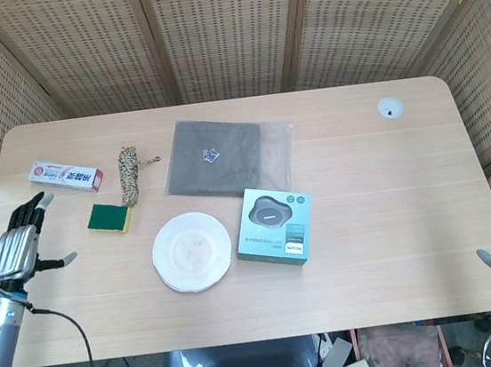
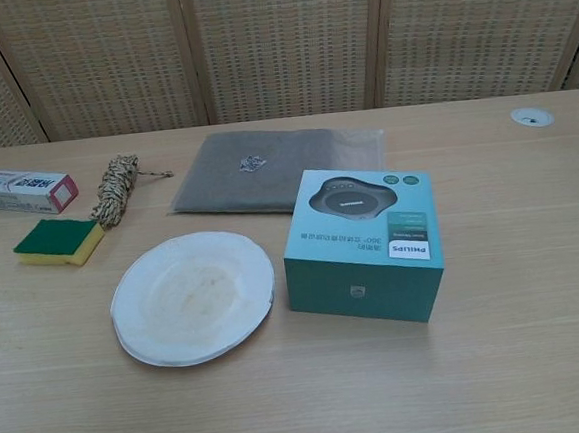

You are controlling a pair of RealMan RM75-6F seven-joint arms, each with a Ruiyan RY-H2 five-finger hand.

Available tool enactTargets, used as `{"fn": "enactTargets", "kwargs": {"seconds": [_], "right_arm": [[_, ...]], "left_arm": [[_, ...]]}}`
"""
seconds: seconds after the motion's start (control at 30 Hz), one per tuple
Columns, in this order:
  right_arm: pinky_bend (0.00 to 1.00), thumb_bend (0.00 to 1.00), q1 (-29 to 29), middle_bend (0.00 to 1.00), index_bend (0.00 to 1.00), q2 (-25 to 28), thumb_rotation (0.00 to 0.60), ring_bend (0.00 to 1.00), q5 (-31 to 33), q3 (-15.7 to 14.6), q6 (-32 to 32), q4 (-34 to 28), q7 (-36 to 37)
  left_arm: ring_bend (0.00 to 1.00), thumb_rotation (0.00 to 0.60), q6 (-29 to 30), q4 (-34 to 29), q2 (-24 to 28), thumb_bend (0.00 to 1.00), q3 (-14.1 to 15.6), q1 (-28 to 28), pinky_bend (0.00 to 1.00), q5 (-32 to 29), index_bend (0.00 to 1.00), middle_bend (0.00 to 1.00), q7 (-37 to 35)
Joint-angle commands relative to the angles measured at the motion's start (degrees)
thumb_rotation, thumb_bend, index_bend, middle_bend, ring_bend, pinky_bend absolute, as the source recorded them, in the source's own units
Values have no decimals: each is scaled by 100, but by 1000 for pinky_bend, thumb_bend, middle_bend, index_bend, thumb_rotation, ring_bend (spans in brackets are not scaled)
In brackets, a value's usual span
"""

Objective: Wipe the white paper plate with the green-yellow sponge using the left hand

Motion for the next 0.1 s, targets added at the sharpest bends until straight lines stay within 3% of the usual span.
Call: {"fn": "enactTargets", "kwargs": {"seconds": [0.03,0.1], "right_arm": [[0,0,-17,0,0,8,600,0,-36,-10,38,-5,10],[0,0,-27,0,0,12,600,0,-60,-18,61,-11,16]], "left_arm": [[0,600,1113,-832,381,0,234,647,0,-87,0,0,1221],[0,600,1394,-1119,395,0,280,785,0,-133,0,0,1657]]}}
